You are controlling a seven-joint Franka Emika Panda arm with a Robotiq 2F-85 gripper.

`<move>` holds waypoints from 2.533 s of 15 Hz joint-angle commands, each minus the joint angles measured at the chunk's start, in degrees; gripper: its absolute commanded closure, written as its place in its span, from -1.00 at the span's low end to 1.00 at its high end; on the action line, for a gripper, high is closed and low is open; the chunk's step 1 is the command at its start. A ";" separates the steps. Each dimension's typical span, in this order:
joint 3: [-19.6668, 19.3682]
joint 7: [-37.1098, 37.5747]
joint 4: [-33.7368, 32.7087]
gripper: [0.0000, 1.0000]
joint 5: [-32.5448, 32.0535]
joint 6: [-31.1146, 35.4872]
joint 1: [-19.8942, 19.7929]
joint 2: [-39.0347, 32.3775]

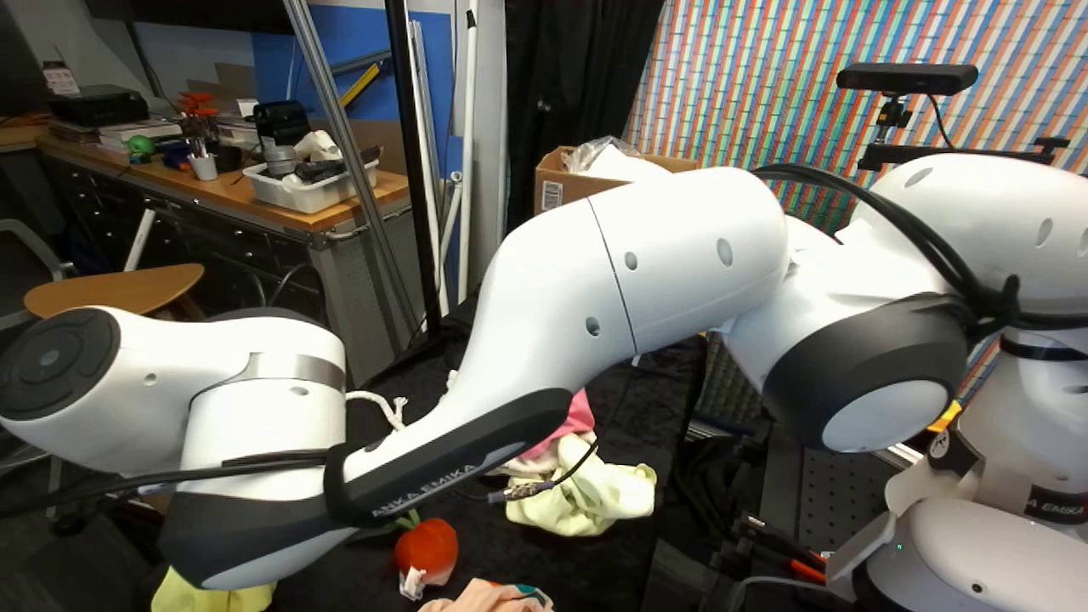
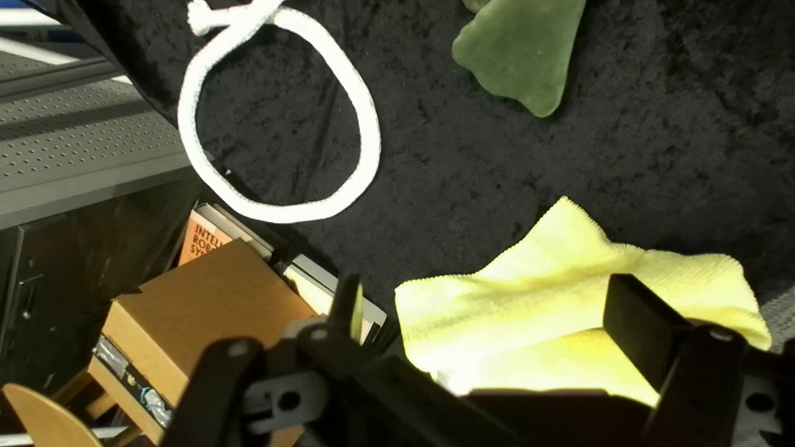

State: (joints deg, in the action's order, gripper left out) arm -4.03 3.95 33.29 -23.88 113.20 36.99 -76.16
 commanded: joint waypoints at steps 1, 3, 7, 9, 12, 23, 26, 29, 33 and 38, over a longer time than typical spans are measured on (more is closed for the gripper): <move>-0.40 0.06 -3.09 -1.00 0.38 -3.87 -0.12 -1.10; 0.14 -0.95 -2.44 -1.00 0.74 -5.75 -0.47 -0.42; 0.85 -1.85 -1.84 -1.00 1.21 -8.00 -1.19 0.19; 0.78 -1.90 -1.65 -1.00 1.10 -8.24 -1.54 0.24; 0.89 -2.14 -1.42 -1.00 1.28 -8.46 -2.22 0.62; 1.11 -4.01 0.79 -1.00 0.70 -5.95 -6.44 3.69; 1.52 -5.70 1.45 -1.00 0.94 -6.13 -7.67 4.19; 1.39 -6.54 2.25 -1.00 0.68 -5.66 -8.36 4.71; 1.65 -8.34 3.54 -1.00 0.77 -5.60 -9.03 5.18; 2.03 -10.80 6.36 -1.00 0.84 -4.53 -9.69 6.02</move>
State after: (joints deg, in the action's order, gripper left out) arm -3.08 -4.34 35.08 -23.29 106.81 28.25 -73.22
